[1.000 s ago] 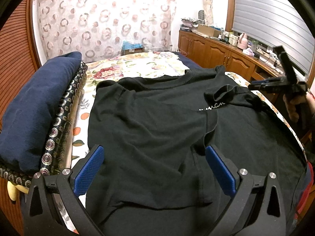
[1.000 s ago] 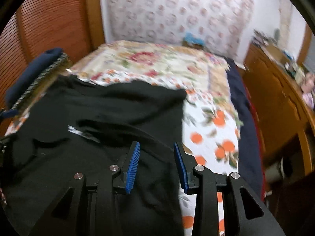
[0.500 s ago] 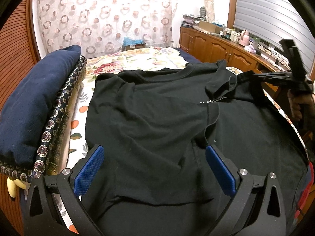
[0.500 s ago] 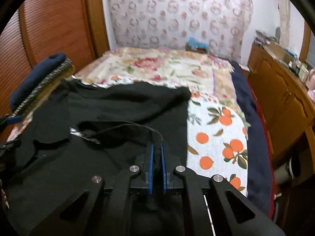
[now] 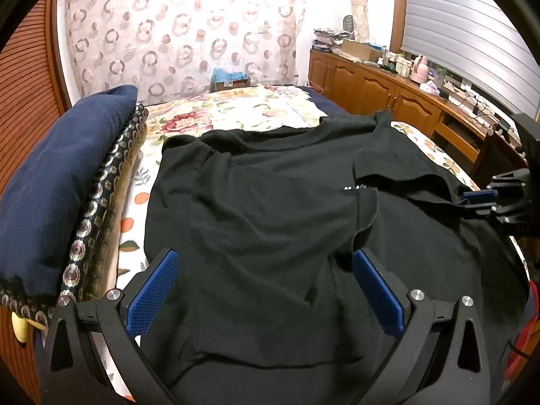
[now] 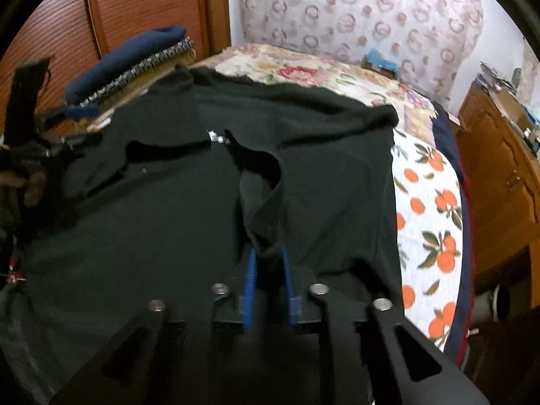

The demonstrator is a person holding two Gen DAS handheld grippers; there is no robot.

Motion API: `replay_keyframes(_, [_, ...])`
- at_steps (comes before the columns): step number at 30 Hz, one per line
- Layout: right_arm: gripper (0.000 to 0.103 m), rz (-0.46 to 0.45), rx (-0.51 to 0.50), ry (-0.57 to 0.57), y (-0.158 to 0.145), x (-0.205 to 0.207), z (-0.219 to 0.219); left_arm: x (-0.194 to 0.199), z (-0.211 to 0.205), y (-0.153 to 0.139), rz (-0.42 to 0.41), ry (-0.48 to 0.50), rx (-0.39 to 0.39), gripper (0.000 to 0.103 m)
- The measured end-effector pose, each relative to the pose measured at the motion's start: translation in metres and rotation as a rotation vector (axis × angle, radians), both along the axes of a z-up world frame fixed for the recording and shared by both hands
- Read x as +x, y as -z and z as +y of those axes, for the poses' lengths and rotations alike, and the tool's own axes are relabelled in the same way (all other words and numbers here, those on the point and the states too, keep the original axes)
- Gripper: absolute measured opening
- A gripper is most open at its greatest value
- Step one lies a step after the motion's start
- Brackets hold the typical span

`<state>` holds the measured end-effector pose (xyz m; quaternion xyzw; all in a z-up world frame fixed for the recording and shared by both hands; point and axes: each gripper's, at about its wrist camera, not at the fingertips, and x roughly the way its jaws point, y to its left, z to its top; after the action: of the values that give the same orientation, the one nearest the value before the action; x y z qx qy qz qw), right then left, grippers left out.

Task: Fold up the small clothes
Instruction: 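Grasp the shirt's other side with the left gripper and fold it inward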

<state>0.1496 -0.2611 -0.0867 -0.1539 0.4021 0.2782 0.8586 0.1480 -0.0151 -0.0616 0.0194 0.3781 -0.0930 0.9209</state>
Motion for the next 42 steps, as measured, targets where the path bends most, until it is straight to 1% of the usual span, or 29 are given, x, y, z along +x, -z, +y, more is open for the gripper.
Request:
replay_keyframes(1, [0.03,-0.002,0.014,0.009,-0.002,0.001,-0.003,0.002,-0.001,-0.002,-0.003,0.004,-0.001,0.103])
replay_keyframes(2, [0.038,-0.012,0.025,0.021,-0.003,0.0,-0.003,0.004,-0.003,-0.003,-0.01,0.013,-0.006,0.103])
replay_keyframes(4, [0.047,-0.044,0.046,0.059,-0.007,0.003,-0.01,0.01,-0.006,-0.007,-0.024,0.035,-0.021,0.103])
replay_keyframes(5, [0.048,-0.059,0.062,0.077,-0.009,0.006,-0.016,0.014,-0.008,-0.01,-0.027,0.046,-0.03,0.103])
replay_keyframes(7, [0.049,-0.087,0.078,0.115,-0.01,0.012,-0.027,0.023,-0.015,-0.014,-0.031,0.07,-0.039,0.103])
replay_keyframes(9, [0.049,-0.114,0.073,0.161,-0.009,0.02,-0.035,0.035,-0.024,-0.017,-0.03,0.095,-0.04,0.098])
replay_keyframes(12, [0.049,-0.133,0.073,0.215,-0.001,0.034,-0.044,0.056,-0.037,-0.017,-0.003,0.136,-0.056,0.088])
replay_keyframes(14, [0.049,-0.121,0.061,0.254,0.009,0.047,-0.048,0.071,-0.049,-0.015,0.021,0.162,-0.057,0.077])
replay_keyframes(15, [0.049,-0.114,0.056,0.265,0.014,0.05,-0.049,0.078,-0.055,-0.014,0.032,0.175,-0.052,0.075])
replay_keyframes(17, [0.049,-0.1,0.052,0.278,0.025,0.055,-0.05,0.094,-0.069,-0.01,0.058,0.209,-0.052,0.065])
replay_keyframes(19, [0.049,-0.09,0.046,0.284,0.031,0.057,-0.051,0.109,-0.079,-0.006,0.089,0.227,-0.051,0.059])
replay_keyframes(24, [0.05,-0.065,0.095,0.277,0.032,0.062,-0.055,0.132,-0.102,0.008,0.157,0.279,-0.058,0.051])
replay_keyframes(28, [0.051,-0.07,0.087,0.278,0.033,0.061,-0.056,0.139,-0.118,0.021,0.201,0.317,-0.025,0.05])
replay_keyframes(29, [0.051,-0.07,0.087,0.279,0.031,0.059,-0.056,0.139,-0.121,0.022,0.205,0.323,-0.019,0.047])
replay_keyframes(30, [0.051,-0.069,0.089,0.279,0.031,0.059,-0.057,0.138,-0.122,0.022,0.197,0.327,-0.016,0.042])
replay_keyframes(31, [0.051,-0.069,0.088,0.279,0.031,0.059,-0.056,0.136,-0.122,0.021,0.202,0.342,-0.028,0.027])
replay_keyframes(32, [0.051,-0.07,0.088,0.279,0.031,0.058,-0.057,0.136,-0.122,0.02,0.215,0.36,-0.048,0.015])
replay_keyframes(33, [0.052,-0.071,0.086,0.28,0.031,0.058,-0.056,0.134,-0.123,0.019,0.22,0.374,-0.064,0.008])
replay_keyframes(34, [0.052,-0.073,0.083,0.28,0.031,0.058,-0.055,0.131,-0.123,0.016,0.209,0.379,-0.066,0.004])
replay_keyframes(36, [0.052,-0.072,0.084,0.279,0.031,0.058,-0.056,0.123,-0.118,0.005,0.162,0.36,-0.067,0.004])
replay_keyframes(38, [0.052,-0.07,0.086,0.28,0.031,0.058,-0.057,0.114,-0.107,-0.01,0.115,0.332,-0.095,0.004])
replay_keyframes(40, [0.052,-0.071,0.084,0.28,0.031,0.057,-0.057,0.106,-0.1,-0.019,0.094,0.314,-0.088,0.004])
replay_keyframes(42, [0.053,-0.072,0.082,0.281,0.031,0.057,-0.057,0.102,-0.094,-0.022,0.089,0.305,-0.079,0.004])
